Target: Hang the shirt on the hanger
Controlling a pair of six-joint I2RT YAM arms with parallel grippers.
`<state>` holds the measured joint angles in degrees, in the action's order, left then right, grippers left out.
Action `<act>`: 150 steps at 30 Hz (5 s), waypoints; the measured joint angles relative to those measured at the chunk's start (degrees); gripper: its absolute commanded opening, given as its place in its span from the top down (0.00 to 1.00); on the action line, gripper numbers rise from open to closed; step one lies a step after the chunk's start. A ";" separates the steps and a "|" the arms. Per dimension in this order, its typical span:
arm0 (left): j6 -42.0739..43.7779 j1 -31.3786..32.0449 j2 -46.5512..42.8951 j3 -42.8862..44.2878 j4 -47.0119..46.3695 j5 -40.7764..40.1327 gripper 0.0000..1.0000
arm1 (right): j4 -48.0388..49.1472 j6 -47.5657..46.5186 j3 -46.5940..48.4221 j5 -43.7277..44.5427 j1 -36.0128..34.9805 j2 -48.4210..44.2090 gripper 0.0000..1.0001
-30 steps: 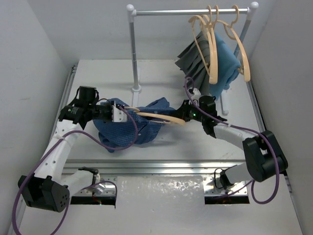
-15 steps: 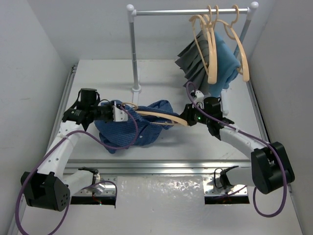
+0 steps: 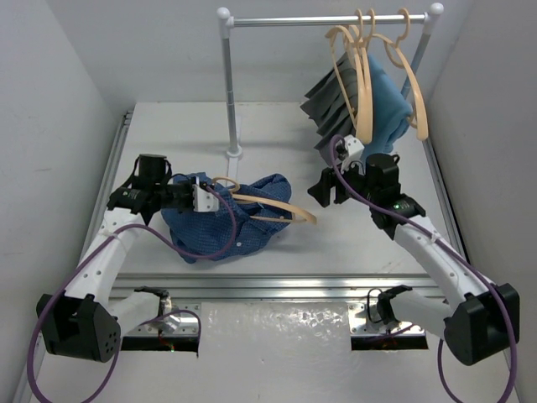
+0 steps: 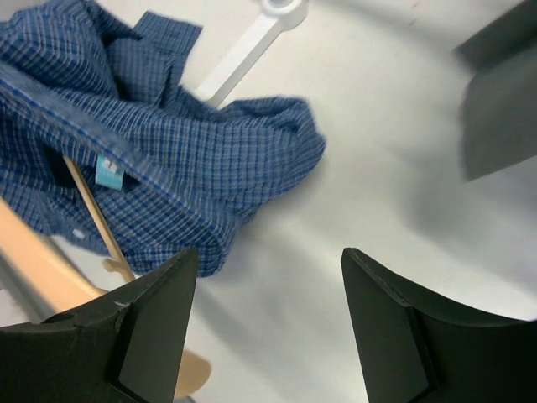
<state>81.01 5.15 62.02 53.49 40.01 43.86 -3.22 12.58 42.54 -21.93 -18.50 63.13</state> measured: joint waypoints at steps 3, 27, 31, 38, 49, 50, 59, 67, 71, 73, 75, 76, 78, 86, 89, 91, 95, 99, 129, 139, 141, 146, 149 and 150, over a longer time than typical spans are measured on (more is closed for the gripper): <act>0.44 0.00 0.00 0.00 0.15 -0.31 1.00 | -2.40 -2.10 3.13 2.47 0.00 -0.20 0.31; 0.68 0.00 -0.04 1.01 1.75 1.01 1.00 | -8.59 -24.50 9.94 -12.26 -13.77 13.11 0.85; 1.05 -1.14 0.04 1.31 2.56 0.76 1.00 | -9.31 -27.02 11.72 -10.99 -16.02 15.69 1.00; 0.90 -0.85 0.07 2.97 3.89 1.95 0.98 | -7.39 -32.87 10.93 -4.94 -18.47 15.37 1.00; -0.04 2.16 1.57 7.32 8.39 15.08 0.64 | 1.40 -42.05 7.28 0.85 -22.95 9.33 1.00; -0.09 2.45 1.79 7.63 8.48 15.52 0.63 | 1.42 -42.42 7.28 1.03 -22.93 9.25 1.00; -6.10 7.32 2.27 8.02 6.23 15.43 0.76 | -0.04 -44.02 8.07 2.78 -24.87 11.04 1.00; -12.94 9.14 0.63 5.03 -1.25 9.77 1.00 | 4.66 -37.83 7.04 6.43 -25.62 11.19 0.24; -19.08 10.27 0.61 2.21 -5.99 3.91 1.00 | 10.19 -30.47 7.04 10.21 -26.91 7.45 0.15; -21.97 10.19 0.61 1.51 -8.37 0.98 1.00 | 10.95 -24.44 6.95 13.42 -24.94 4.63 0.15; -24.61 10.14 0.61 1.18 -10.40 -1.36 1.00 | 11.04 -16.96 6.54 16.09 -21.46 1.86 0.21; -25.83 10.14 0.61 1.11 -11.23 -2.36 1.00 | 11.61 -13.18 5.90 16.44 -19.52 0.76 0.24; -27.82 10.14 0.59 1.11 -12.48 -3.78 1.00 | 13.60 -3.52 2.21 17.55 -15.72 -2.49 0.42; -33.83 10.14 -0.57 1.11 -14.53 -5.16 1.00 | 19.56 21.22 -8.39 13.51 -14.71 4.74 0.37; -34.56 10.14 -1.38 1.11 -14.49 -5.03 1.00 | 22.99 26.58 -9.03 11.87 -14.86 10.64 0.37; -34.77 10.14 -1.73 1.11 -14.47 -4.87 1.00 | 25.53 28.96 -8.87 11.26 -15.02 14.08 0.37; -34.99 10.14 -2.05 1.11 -14.49 -4.66 1.00 | 28.35 31.80 -7.54 10.82 -15.02 19.06 0.40; -35.45 10.14 -2.05 1.03 -14.60 -4.46 1.00 | 31.80 34.07 -5.81 10.40 -15.02 23.02 0.57; -17.14 6.38 -2.05 4.15 3.50 6.58 1.00 | 35.01 33.40 -13.75 -0.31 -3.54 18.58 1.00; -20.22 6.95 -2.67 0.70 -5.53 -5.22 1.00 | 13.35 16.79 -1.27 20.90 -12.28 15.69 1.00; -20.13 7.48 -2.23 -0.09 -6.08 -8.24 1.00 | 10.14 14.45 1.70 24.37 -14.19 15.82 1.00; -20.37 7.72 -0.09 -0.09 -6.14 -11.34 1.00 | 6.03 10.03 8.39 29.27 -16.83 18.16 1.00; -22.62 8.04 0.31 -0.15 -8.13 -11.82 1.00 | 6.10 8.63 8.66 28.57 -18.23 18.27 1.00; -23.32 8.11 0.33 -0.15 -9.14 -11.87 1.00 | 6.23 7.96 8.66 27.80 -18.82 18.32 1.00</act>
<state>57.69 13.26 62.35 53.34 30.87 31.99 3.01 20.53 51.20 5.87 -37.32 81.45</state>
